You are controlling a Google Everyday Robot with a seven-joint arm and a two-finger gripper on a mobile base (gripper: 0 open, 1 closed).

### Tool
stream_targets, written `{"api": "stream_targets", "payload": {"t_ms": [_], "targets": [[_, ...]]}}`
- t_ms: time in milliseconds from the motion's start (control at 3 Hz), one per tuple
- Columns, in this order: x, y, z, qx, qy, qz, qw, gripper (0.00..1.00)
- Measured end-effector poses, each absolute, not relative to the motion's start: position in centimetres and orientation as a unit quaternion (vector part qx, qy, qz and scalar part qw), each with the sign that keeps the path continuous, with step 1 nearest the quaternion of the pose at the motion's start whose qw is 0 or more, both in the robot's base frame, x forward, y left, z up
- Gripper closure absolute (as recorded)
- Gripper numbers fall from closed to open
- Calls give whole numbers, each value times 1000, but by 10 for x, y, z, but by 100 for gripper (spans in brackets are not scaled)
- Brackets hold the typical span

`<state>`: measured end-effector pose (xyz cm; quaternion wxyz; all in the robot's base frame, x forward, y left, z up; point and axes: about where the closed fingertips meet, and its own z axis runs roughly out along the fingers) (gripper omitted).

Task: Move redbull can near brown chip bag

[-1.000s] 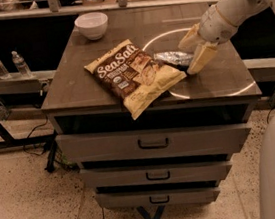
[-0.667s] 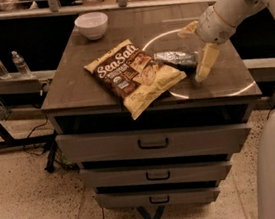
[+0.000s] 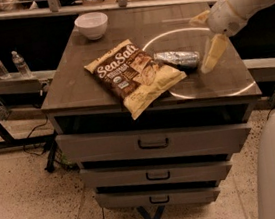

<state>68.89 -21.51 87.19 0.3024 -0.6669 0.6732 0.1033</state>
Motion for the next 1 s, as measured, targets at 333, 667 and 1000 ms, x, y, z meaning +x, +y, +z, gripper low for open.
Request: {"api": "stream_targets", "payload": {"t_ms": [333,667,1000], "targets": [[701,-311,964,-506,758,44,409,0],[701,-385,1045,-374,785,-32,492,0],[704,-376,1035,-384,785,-22,485,0]]}}
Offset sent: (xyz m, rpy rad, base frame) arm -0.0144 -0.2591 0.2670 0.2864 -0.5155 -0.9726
